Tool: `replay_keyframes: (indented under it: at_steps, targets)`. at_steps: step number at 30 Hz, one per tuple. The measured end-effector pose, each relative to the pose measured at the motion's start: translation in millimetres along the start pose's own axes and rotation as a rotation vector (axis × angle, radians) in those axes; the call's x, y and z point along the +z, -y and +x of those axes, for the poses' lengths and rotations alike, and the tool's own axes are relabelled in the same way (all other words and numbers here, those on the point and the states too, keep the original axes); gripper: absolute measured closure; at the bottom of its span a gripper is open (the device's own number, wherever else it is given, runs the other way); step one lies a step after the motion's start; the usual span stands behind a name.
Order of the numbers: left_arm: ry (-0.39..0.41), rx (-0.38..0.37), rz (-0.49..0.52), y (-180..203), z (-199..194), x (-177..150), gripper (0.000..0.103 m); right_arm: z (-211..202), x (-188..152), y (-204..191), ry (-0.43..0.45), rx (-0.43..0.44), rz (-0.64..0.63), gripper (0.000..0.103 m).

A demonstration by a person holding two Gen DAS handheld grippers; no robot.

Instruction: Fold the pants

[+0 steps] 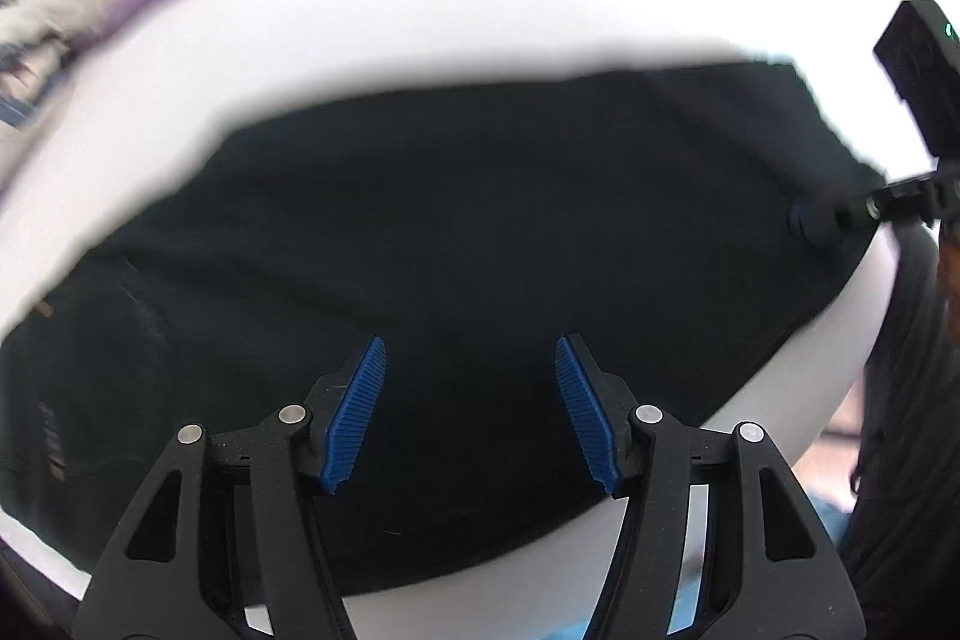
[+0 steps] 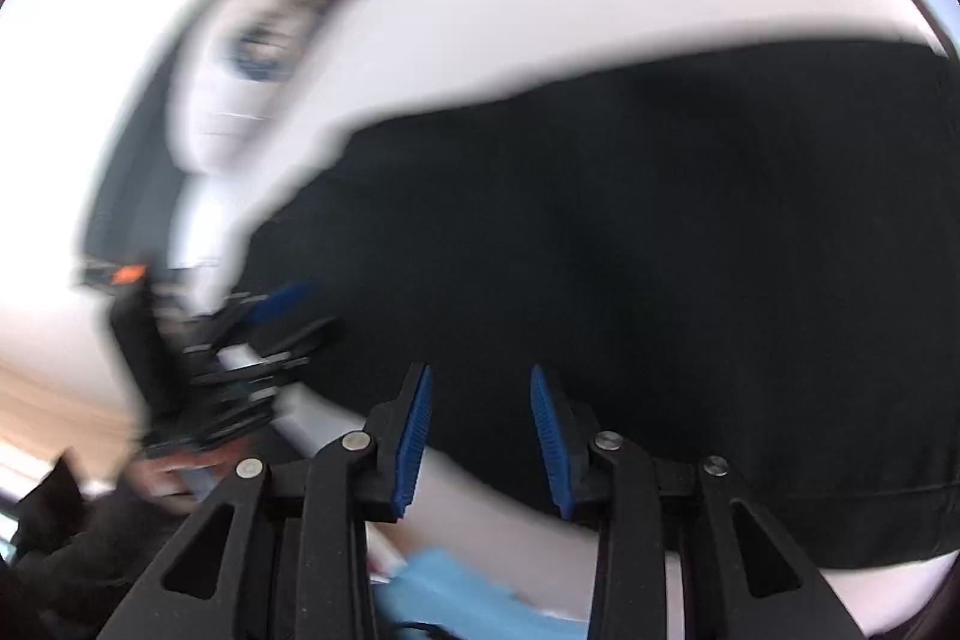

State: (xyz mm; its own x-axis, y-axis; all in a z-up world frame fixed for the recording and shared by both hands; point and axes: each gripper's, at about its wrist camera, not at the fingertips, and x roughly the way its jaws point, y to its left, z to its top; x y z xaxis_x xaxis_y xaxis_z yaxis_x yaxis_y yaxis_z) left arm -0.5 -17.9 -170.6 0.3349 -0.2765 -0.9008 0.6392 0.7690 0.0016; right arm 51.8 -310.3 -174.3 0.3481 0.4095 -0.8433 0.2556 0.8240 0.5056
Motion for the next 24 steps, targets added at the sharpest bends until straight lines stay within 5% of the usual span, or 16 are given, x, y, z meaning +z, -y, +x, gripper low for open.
replay_keyframes:
  at_steps: [1,3,6,8,11,12,17,24]
  targets:
    - [0.012,0.013,0.009,-3,2,-6,0.045,-2,-5,18,0.016,0.01,0.033,0.102]
    - [0.028,0.005,0.001,-12,-6,-12,0.044,-21,-16,48,0.068,0.037,0.117,0.103]
    - [0.027,-0.005,-0.037,-23,-15,-12,0.044,-74,-32,82,0.243,-0.058,0.213,0.103]
    - [0.062,-0.005,-0.038,-23,-25,-9,0.044,-104,-38,99,0.337,-0.113,0.302,0.096]
    - [0.135,-0.028,-0.018,-13,-39,7,0.044,-137,-47,109,0.427,-0.15,0.386,0.059]
    - [0.141,-0.027,-0.005,-9,-39,11,0.044,-142,-51,107,0.445,-0.126,0.414,0.054]
    - [0.002,-0.008,0.027,5,6,12,0.043,-136,-80,122,0.47,-0.02,0.599,0.049]
    - [0.028,0.01,-0.002,-3,-7,22,0.042,-119,-99,150,0.497,0.097,0.671,0.038]
